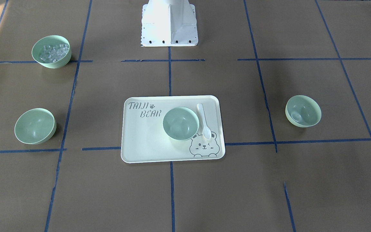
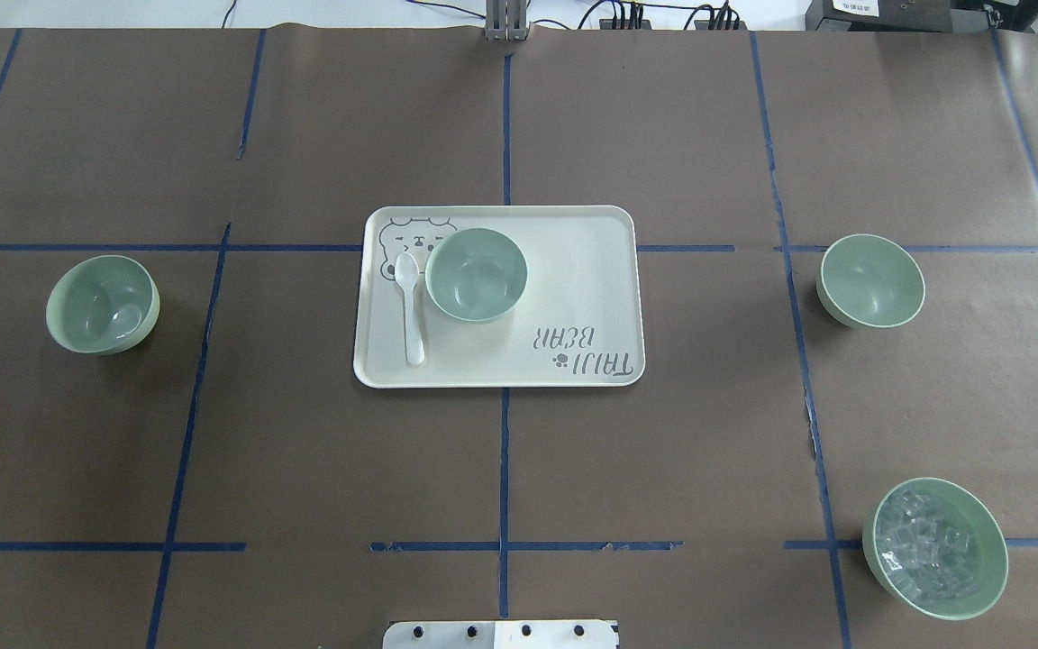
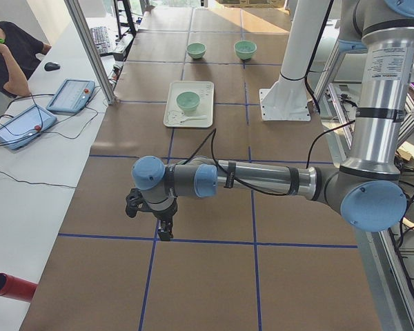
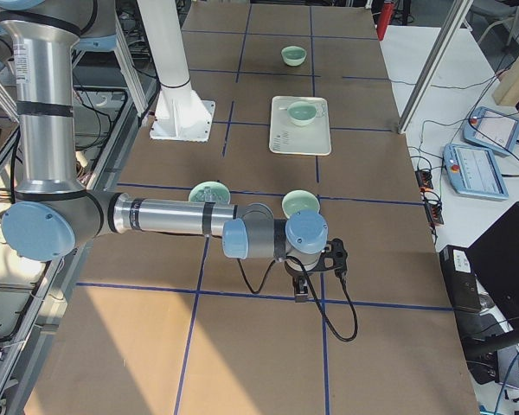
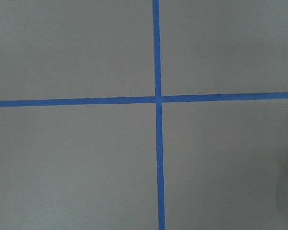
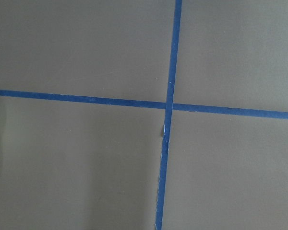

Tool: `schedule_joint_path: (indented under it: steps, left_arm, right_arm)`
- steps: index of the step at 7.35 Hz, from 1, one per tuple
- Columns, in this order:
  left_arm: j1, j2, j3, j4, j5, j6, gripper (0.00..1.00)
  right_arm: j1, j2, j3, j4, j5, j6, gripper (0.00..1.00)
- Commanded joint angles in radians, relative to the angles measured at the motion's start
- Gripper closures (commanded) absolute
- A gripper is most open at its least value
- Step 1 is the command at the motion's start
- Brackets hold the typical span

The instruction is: Stack green bowls together

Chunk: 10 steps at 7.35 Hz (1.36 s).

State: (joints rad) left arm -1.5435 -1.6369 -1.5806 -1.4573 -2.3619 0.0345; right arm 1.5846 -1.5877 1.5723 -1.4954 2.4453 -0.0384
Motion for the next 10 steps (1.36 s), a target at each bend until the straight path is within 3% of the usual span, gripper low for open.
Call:
schedule_joint_path:
  steps: [1,3,5,6,10]
  left_arm:
    - [-0.001,0.005,-0.004,0.0,0.0,0.001,0.0]
    - [0.002,-0.009,-0.024,-0.003,-0.002,-0.004,0.0]
    - [0.046,-0.02,-0.12,-0.012,0.0,-0.075,0.0]
    - [0.103,-0.02,-0.186,-0.072,0.003,-0.202,0.0]
    - [0.248,0.005,-0.173,-0.332,-0.007,-0.569,0.0]
  right_arm:
    - [0.0,0.002,0.002,-0.002,0.0,0.002,0.0]
    - [0.0,0.005,0.006,-0.002,0.004,0.003,0.0]
    - [0.0,0.014,0.014,0.001,0.014,0.012,0.0]
    - [-0.002,0.015,0.014,0.006,0.015,0.027,0.0]
    - [-0.012,0.025,0.017,0.007,0.003,0.026,0.0]
